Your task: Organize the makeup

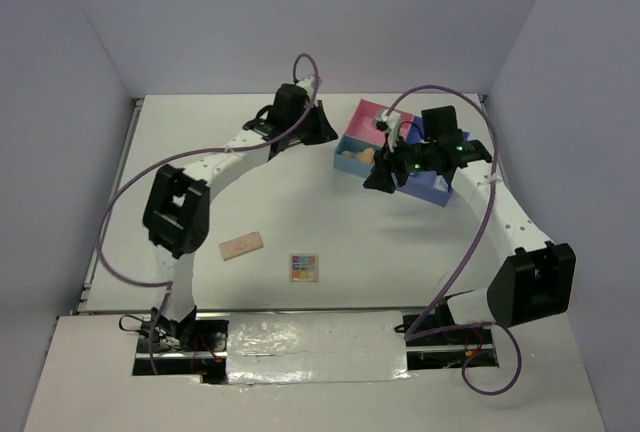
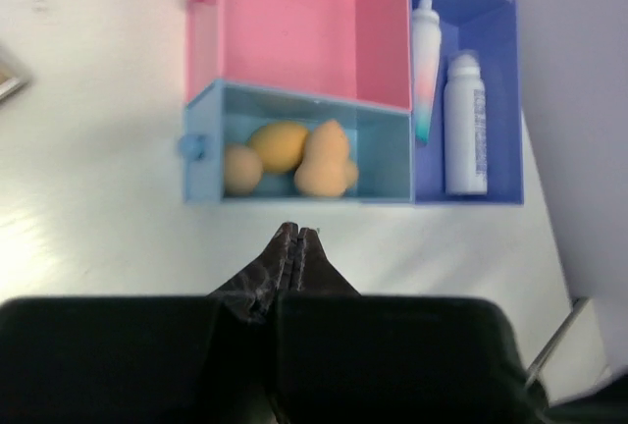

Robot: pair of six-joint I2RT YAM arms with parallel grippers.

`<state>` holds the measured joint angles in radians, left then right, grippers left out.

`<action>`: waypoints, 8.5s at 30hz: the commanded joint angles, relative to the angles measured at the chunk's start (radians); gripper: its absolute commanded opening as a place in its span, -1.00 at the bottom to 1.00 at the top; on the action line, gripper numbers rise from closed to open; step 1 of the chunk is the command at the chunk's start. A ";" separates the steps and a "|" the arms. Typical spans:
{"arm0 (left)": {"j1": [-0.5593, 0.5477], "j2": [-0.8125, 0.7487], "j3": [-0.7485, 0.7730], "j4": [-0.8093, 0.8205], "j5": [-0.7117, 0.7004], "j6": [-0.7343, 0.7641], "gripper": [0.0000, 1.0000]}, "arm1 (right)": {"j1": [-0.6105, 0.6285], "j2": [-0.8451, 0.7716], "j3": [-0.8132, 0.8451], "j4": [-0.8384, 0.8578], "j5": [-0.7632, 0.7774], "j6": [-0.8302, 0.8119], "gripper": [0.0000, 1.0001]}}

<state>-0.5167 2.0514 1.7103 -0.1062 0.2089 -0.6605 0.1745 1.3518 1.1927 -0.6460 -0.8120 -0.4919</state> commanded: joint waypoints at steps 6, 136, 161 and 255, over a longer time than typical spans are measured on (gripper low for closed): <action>0.131 -0.463 -0.450 -0.027 -0.134 0.148 -0.68 | 0.343 0.082 0.031 -0.132 0.019 -0.093 0.11; 0.300 -1.323 -1.134 -0.282 -0.299 -0.016 0.46 | 0.192 0.500 0.548 -0.107 0.502 0.083 -0.84; 0.302 -1.197 -1.132 -0.227 -0.227 -0.001 0.67 | -0.061 0.823 0.826 -0.090 0.611 0.277 -0.01; 0.179 -0.540 -0.787 -0.721 -0.310 -0.869 0.99 | -0.010 0.050 -0.024 0.270 0.194 0.243 0.93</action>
<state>-0.3302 1.4914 0.8783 -0.8188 -0.0879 -1.4006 0.1574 1.4361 1.1568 -0.4049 -0.6212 -0.2504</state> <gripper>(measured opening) 0.993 0.965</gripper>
